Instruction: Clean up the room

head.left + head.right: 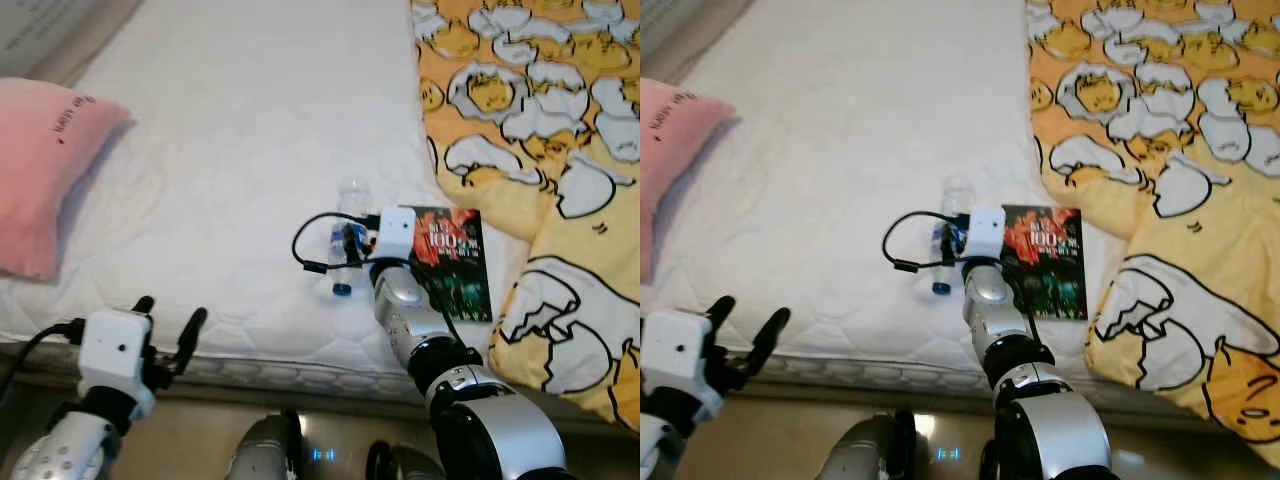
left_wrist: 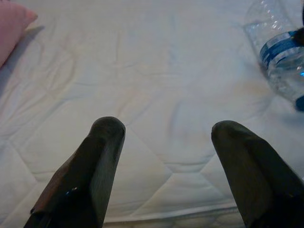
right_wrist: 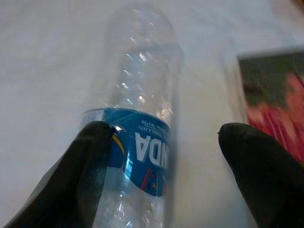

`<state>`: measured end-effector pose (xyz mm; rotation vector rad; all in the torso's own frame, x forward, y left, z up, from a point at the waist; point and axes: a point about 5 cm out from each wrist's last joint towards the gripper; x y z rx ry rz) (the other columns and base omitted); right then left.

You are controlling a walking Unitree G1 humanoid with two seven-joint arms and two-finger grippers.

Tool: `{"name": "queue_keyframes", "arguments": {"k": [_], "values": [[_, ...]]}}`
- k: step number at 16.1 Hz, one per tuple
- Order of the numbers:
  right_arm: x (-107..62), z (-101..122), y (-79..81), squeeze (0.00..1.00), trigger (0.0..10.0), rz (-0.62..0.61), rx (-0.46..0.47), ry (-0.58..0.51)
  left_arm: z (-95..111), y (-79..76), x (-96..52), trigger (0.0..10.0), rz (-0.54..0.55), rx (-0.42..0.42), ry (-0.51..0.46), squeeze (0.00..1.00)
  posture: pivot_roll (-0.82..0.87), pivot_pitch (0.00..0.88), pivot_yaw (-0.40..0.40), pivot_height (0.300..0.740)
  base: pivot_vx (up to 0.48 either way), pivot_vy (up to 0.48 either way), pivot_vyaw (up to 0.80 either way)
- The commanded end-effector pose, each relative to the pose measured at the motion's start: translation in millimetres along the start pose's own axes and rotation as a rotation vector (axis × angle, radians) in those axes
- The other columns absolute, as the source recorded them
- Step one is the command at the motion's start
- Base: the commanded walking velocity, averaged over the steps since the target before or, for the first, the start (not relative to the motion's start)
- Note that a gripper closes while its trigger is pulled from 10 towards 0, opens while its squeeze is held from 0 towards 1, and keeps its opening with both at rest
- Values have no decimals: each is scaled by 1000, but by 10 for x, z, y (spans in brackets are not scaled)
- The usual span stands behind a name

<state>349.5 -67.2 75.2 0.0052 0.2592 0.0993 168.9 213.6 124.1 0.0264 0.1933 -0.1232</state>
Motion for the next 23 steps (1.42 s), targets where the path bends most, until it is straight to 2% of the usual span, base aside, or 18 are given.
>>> {"name": "queue_keyframes", "arguments": {"k": [1,3,4,6,8,11,12,13,14,19,21,23], "values": [[-15,-64,138,0,10000,15,41,56,22,4,-35,10000,-3,0,9,0,318,295,40,740,0,0,0],[-38,-217,145,0,10000,23,102,159,23,-39,-28,10000,-14,-10,18,0,312,296,39,740,0,0,0],[-55,-294,172,0,10000,53,161,219,21,-64,-17,10000,-21,-15,21,0,296,296,35,740,0,0,0],[-49,-283,187,0,10000,74,190,224,28,-78,-4,10000,-27,-20,20,0,295,296,36,740,0,0,0],[-19,-185,257,0,10000,144,176,203,38,-88,19,10000,-28,-23,20,0,292,294,31,740,0,0,0],[-30,-199,322,0,10000,208,164,223,32,-106,29,10000,-25,-29,21,0,288,289,22,740,0,0,0],[-52,-248,352,0,1255,247,130,248,23,-126,50,10000,-23,-34,20,0,282,286,16,740,0,0,0],[-55,-259,350,0,1255,253,121,253,20,-132,58,10000,-23,-35,20,0,279,284,14,740,0,0,0],[-73,-326,323,0,0,259,81,297,8,-159,91,10000,-27,-40,19,0,271,280,10,740,0,0,0],[-53,-284,300,0,0,273,102,289,9,-180,182,10000,-39,-44,9,0,254,252,11,740,0,0,0],[-16,-188,284,0,0,266,104,249,23,-192,271,10000,-49,-45,-7,0,235,223,9,740,0,0,0],[33,-50,254,0,0,270,130,194,44,-242,445,10000,-69,-55,-35,0,191,171,9,740,0,0,0]]}}
Point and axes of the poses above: a point about 5 cm out from each wrist's last joint towards the gripper, its own x axis pointing out of the wrist towards the gripper, its own z axis along the axis of the wrist's last joint, y = z × x, and after that the axes turned 8 degrees about -x, right-handed
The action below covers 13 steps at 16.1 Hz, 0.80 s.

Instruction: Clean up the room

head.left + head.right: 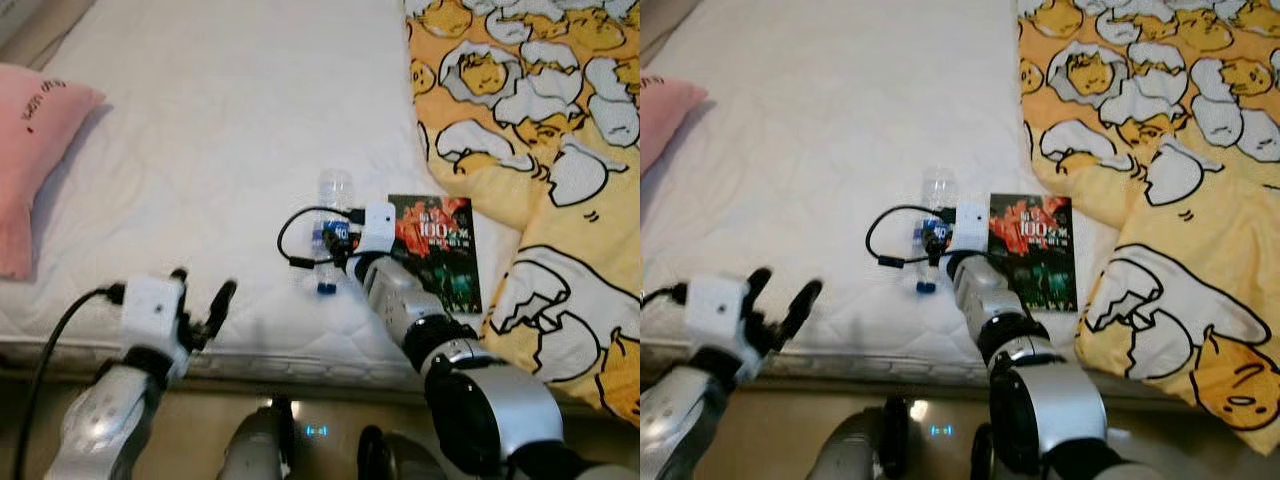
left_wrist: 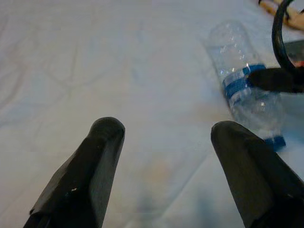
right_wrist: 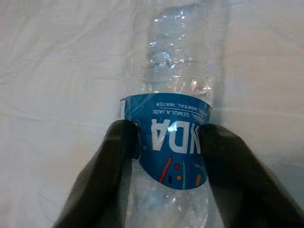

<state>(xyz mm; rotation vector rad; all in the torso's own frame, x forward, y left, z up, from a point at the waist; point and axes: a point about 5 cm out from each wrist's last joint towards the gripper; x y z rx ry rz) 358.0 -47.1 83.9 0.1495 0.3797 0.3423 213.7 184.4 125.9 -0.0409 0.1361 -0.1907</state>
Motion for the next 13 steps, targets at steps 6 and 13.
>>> {"name": "queue_keyframes", "arguments": {"k": [6,13], "values": [[-18,622,-109,0,0,18,-7,-260,-37,-168,432,10000,-70,-34,-42,0,71,63,22,740,0,0,0],[-199,574,-483,0,10000,-108,-183,-302,-74,-214,696,10000,-78,-67,-66,0,14,2,36,740,0,0,0]]}}
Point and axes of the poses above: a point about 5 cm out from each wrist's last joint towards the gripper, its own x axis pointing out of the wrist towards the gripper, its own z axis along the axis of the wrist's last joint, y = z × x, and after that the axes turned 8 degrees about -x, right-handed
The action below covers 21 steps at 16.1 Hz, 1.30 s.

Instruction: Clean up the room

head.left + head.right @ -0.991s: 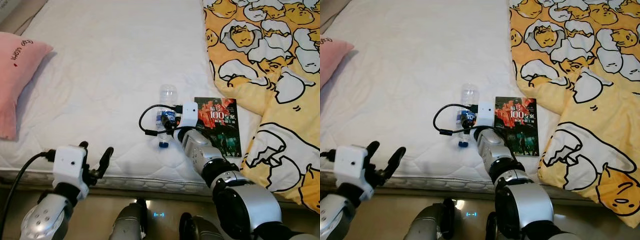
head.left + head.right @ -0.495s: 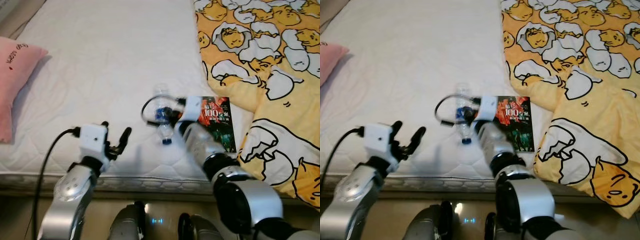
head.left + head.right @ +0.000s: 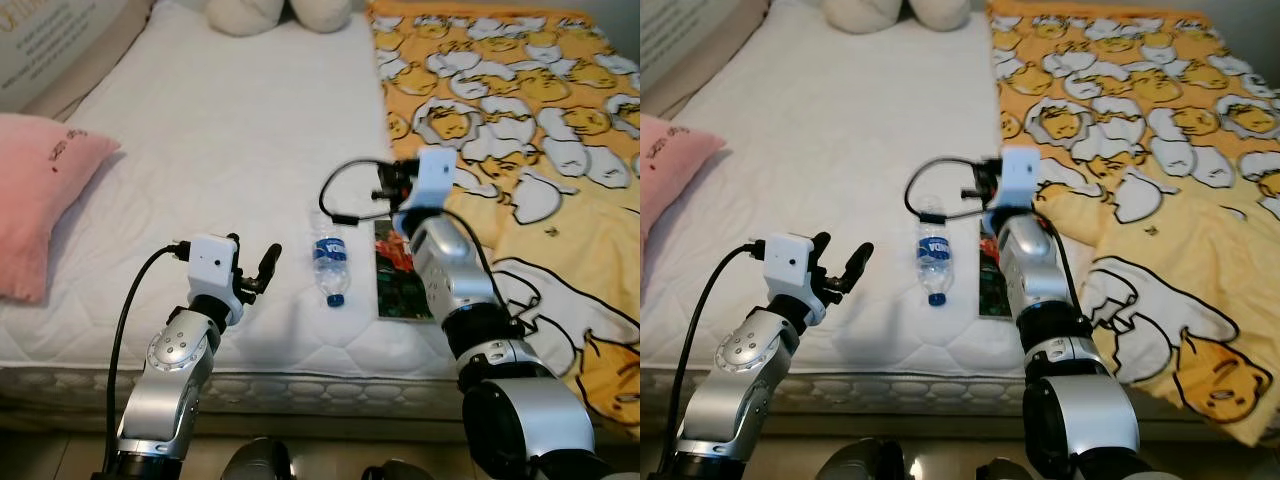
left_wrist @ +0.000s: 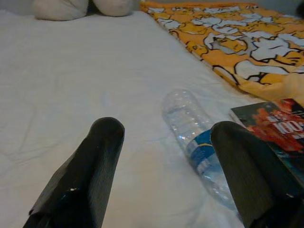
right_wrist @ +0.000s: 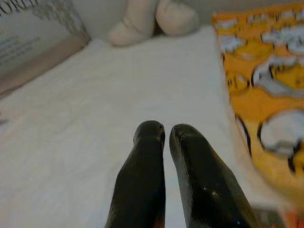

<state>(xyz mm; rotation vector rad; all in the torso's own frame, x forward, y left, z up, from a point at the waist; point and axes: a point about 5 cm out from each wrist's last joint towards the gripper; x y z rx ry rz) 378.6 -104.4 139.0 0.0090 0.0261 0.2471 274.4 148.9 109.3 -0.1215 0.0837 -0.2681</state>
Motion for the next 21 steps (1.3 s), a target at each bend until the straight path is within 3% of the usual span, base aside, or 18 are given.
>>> {"name": "queue_keyframes", "arguments": {"k": [1,3,6,17,19,21], "values": [[-20,-107,80,1000,10000,15,47,35,10,-3,25,10000,-3,5,-10,0,18,5,38,740,0,0,0],[-46,-100,158,1000,10000,15,35,-7,-5,-8,26,10000,-18,21,-14,0,26,7,41,740,0,0,0],[-75,-82,115,1000,10000,-6,-122,-41,-45,-31,-18,10000,-31,30,-7,0,40,21,43,740,0,0,0],[-15,-132,199,1000,10000,-14,-72,-15,-69,19,-236,10000,-23,52,10,0,130,53,25,740,0,0,0],[9,-168,224,1000,10000,-18,-25,20,-35,47,-283,10000,-18,69,7,0,152,57,20,740,0,0,0],[25,-226,239,1000,10000,-47,81,74,-23,90,-349,10000,-1,79,14,0,186,73,19,740,0,0,0]]}}
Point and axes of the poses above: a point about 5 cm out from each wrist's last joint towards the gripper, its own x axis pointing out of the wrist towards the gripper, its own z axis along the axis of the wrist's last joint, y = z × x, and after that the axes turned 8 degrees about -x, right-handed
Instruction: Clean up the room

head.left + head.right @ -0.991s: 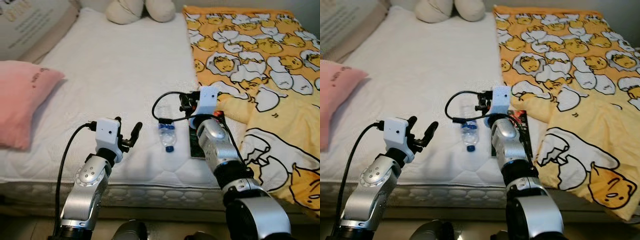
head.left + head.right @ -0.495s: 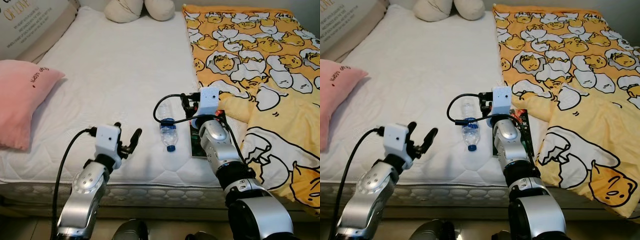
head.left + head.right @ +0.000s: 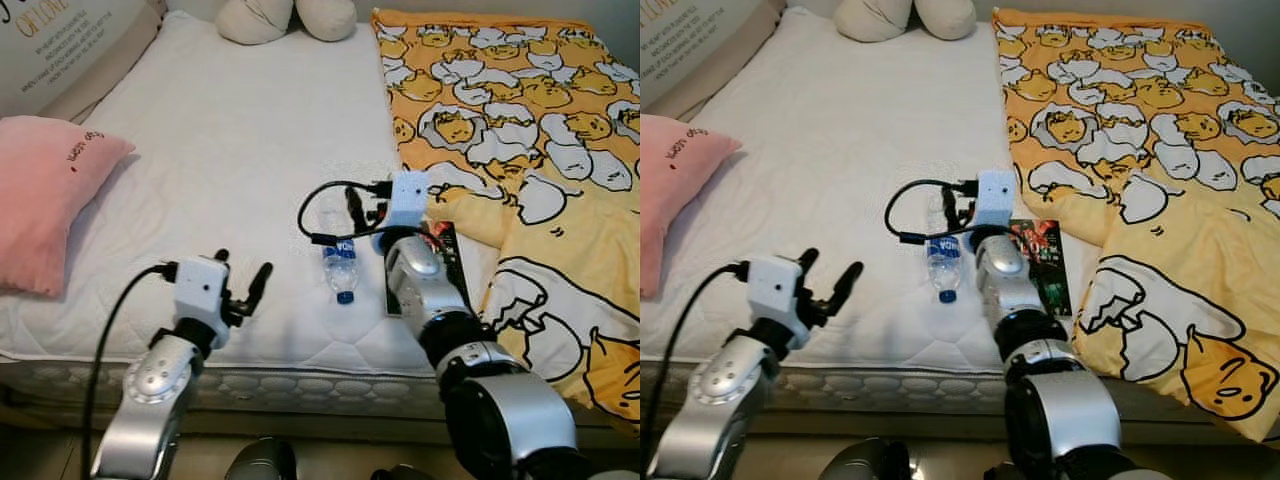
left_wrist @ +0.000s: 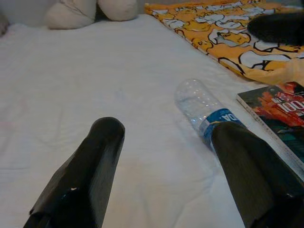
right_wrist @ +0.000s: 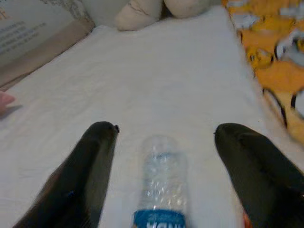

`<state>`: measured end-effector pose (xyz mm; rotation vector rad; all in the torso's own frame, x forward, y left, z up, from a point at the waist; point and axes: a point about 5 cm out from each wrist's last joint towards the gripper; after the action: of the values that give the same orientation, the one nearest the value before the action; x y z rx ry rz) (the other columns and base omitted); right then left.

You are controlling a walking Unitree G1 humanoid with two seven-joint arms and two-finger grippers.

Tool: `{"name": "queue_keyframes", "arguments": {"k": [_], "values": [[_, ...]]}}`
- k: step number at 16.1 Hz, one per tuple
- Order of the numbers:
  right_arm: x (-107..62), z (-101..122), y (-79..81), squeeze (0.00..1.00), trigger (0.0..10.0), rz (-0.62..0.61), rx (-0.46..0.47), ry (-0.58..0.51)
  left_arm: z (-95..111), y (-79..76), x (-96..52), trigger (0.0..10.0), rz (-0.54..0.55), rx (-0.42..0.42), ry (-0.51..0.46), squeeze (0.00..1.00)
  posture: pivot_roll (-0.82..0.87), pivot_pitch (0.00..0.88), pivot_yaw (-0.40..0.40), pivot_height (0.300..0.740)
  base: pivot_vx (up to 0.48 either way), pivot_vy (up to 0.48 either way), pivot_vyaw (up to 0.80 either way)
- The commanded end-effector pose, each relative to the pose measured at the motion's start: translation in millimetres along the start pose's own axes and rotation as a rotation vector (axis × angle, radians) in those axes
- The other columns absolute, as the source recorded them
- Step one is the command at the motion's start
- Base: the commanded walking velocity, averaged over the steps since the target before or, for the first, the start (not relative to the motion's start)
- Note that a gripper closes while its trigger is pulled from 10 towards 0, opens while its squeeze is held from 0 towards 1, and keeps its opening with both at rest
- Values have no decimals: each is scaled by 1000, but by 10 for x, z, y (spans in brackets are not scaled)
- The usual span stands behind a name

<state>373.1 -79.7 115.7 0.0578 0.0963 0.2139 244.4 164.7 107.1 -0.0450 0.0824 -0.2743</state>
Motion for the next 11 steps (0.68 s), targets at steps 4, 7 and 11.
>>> {"name": "queue_keyframes", "arguments": {"k": [4,7,11], "values": [[-23,-216,-10,1000,10000,-13,124,155,19,25,-126,10000,16,8,23,0,214,107,20,740,0,0,0],[-40,-292,-23,0,10000,-24,62,213,31,32,-264,10000,26,16,52,0,247,172,27,740,0,0,0],[-136,-526,47,0,10000,-9,68,327,52,53,-419,10000,44,24,86,0,277,232,37,740,0,0,0]]}}
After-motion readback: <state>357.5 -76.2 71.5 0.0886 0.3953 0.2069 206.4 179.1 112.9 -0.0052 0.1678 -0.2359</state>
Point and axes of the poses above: a point about 5 cm out from each wrist's last joint towards the gripper, its own x axis pointing out of the wrist towards the gripper, its own z axis along the axis of the wrist's last joint, y = z × x, and after that the axes turned 8 degrees about -x, right-handed
